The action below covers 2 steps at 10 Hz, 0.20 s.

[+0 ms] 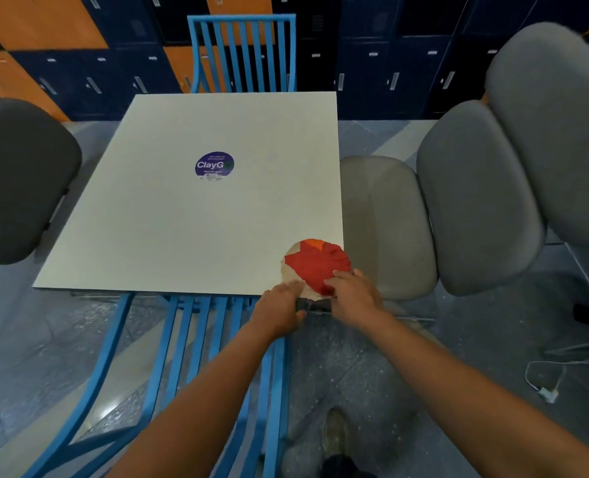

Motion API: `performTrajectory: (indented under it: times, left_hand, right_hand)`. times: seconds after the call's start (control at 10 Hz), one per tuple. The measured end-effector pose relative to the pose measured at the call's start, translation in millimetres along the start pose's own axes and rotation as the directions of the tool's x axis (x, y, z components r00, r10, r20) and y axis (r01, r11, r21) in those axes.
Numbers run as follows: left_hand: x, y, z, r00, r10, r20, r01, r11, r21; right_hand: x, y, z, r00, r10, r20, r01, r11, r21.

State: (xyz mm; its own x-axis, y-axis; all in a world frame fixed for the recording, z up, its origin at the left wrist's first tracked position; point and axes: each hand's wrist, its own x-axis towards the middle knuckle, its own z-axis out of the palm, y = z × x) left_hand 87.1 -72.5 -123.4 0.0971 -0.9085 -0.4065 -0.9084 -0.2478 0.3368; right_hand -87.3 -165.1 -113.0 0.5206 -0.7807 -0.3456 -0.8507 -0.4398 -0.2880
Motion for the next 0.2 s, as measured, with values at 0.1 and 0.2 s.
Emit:
performTrajectory:
  times: [0.1, 0.2]
  left_hand:
    - [-13, -3, -21, 0.998, -0.047, -0.041, 0.046, 0.999, -0.020]
    - [-31, -6, -48, 0.995, -0.061, -0.084, 0.064, 0.998, 0.027]
  right_hand:
    - [-8, -23, -11, 1.000, 0.005, -0.027, -0.003, 0.997, 0.072]
    - [-18, -48, -26, 0.996, -0.008, -0.089, 0.013, 0.998, 0.054]
